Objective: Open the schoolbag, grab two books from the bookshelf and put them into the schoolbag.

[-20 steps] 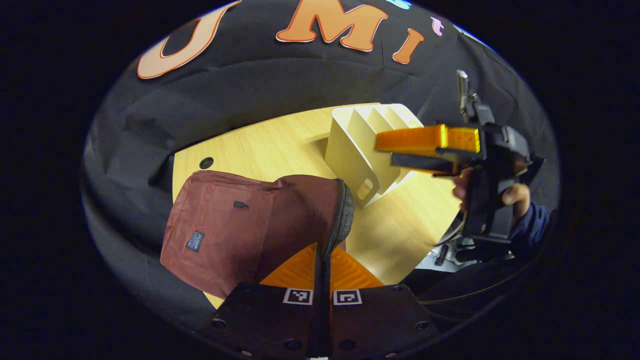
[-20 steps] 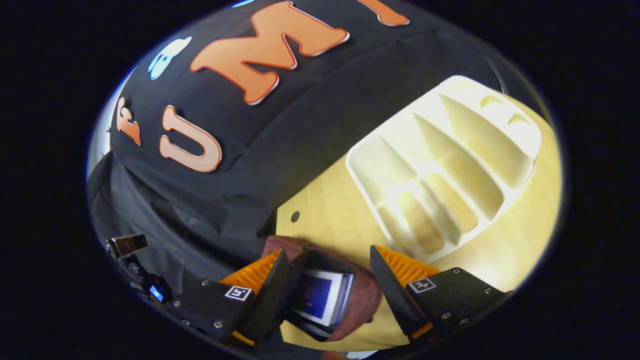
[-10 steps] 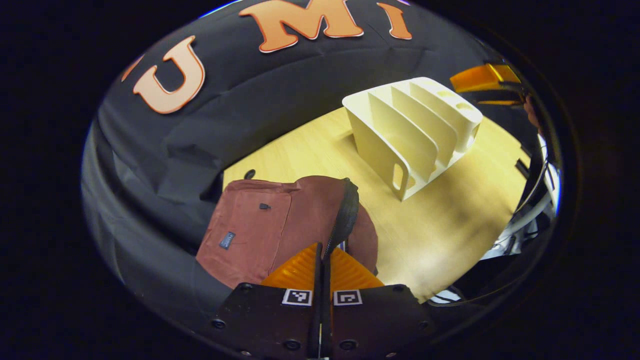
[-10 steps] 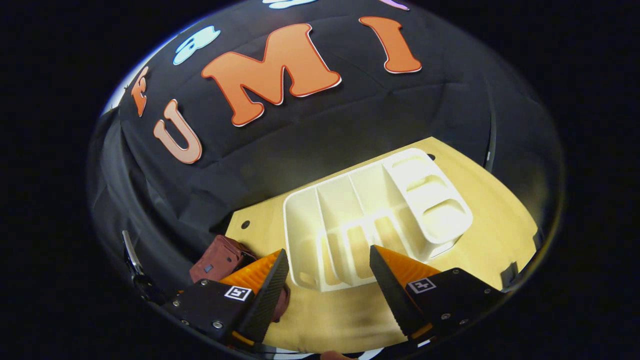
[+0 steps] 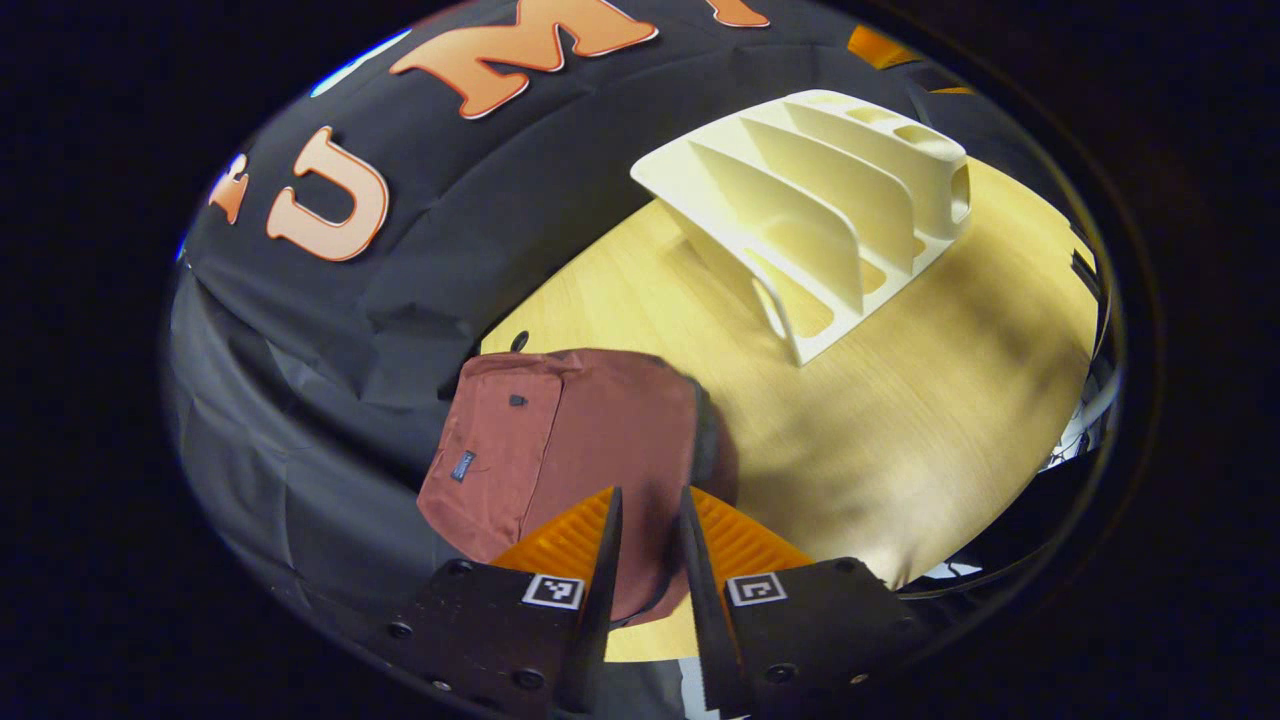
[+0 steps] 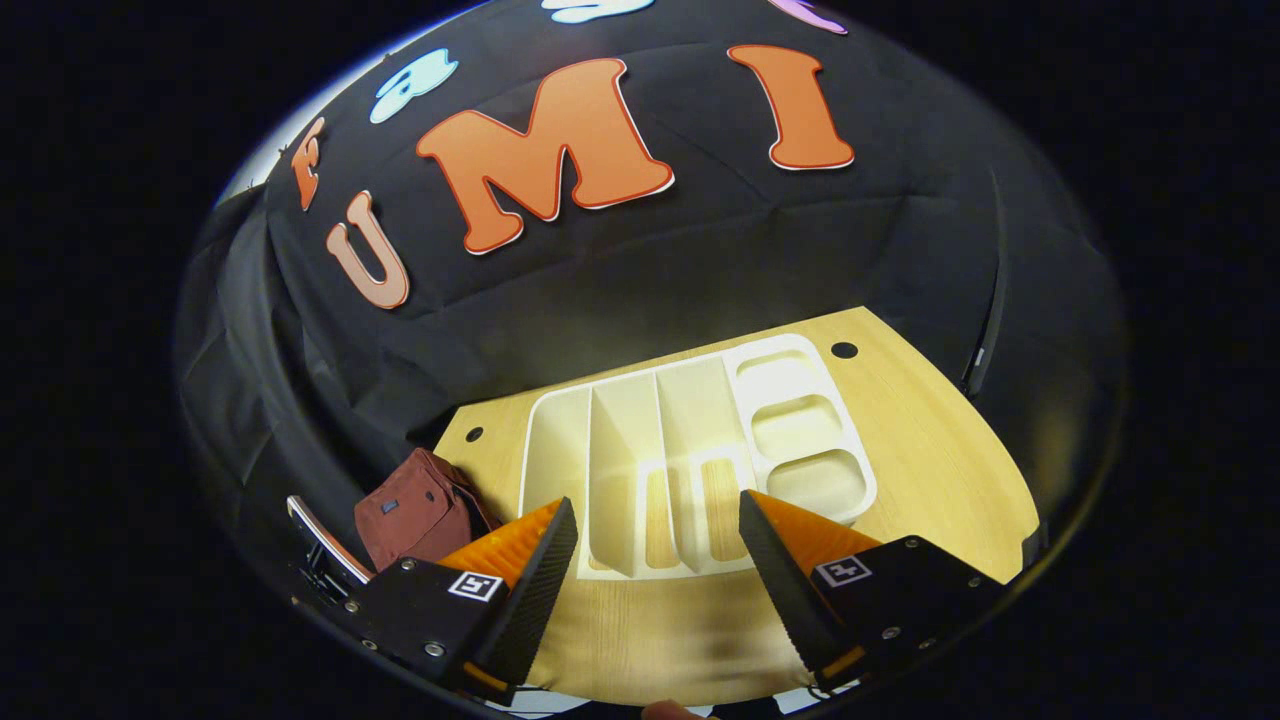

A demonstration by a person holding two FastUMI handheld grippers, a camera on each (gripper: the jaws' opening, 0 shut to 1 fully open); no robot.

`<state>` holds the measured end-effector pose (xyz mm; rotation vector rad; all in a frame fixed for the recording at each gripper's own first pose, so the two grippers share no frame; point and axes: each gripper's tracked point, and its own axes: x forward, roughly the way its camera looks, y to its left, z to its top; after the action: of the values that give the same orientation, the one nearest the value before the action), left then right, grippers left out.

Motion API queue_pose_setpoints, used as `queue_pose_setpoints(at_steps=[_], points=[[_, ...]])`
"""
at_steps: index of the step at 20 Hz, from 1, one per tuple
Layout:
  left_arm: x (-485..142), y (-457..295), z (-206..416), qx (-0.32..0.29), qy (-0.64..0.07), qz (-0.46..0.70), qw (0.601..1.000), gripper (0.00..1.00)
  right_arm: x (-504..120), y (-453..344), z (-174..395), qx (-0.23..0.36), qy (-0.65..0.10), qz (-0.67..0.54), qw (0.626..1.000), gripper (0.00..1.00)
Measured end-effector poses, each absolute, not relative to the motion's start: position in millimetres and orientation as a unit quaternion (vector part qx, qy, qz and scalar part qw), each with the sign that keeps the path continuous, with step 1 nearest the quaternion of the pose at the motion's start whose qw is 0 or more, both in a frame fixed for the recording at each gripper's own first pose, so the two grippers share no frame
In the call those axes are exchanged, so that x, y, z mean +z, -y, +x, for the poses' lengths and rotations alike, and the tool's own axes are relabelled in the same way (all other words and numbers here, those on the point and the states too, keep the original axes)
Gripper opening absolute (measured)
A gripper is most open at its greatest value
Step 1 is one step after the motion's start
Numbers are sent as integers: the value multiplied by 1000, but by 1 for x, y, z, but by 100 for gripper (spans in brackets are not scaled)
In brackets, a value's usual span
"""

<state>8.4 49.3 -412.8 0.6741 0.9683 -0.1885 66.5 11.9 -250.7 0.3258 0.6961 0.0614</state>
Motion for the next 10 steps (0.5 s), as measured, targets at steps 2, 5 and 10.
queue_pose_setpoints(at_steps=[2,5,10], points=[[-409,-27,4,-84,-450,310,833,46,-251,-4,62,40,-340,151,928,97],[-392,7,3,-80,-432,279,854,62,-247,6,58,50,-332,137,932,97],[-348,64,22,-97,-376,204,899,89,-213,27,62,44,-268,85,959,98]])
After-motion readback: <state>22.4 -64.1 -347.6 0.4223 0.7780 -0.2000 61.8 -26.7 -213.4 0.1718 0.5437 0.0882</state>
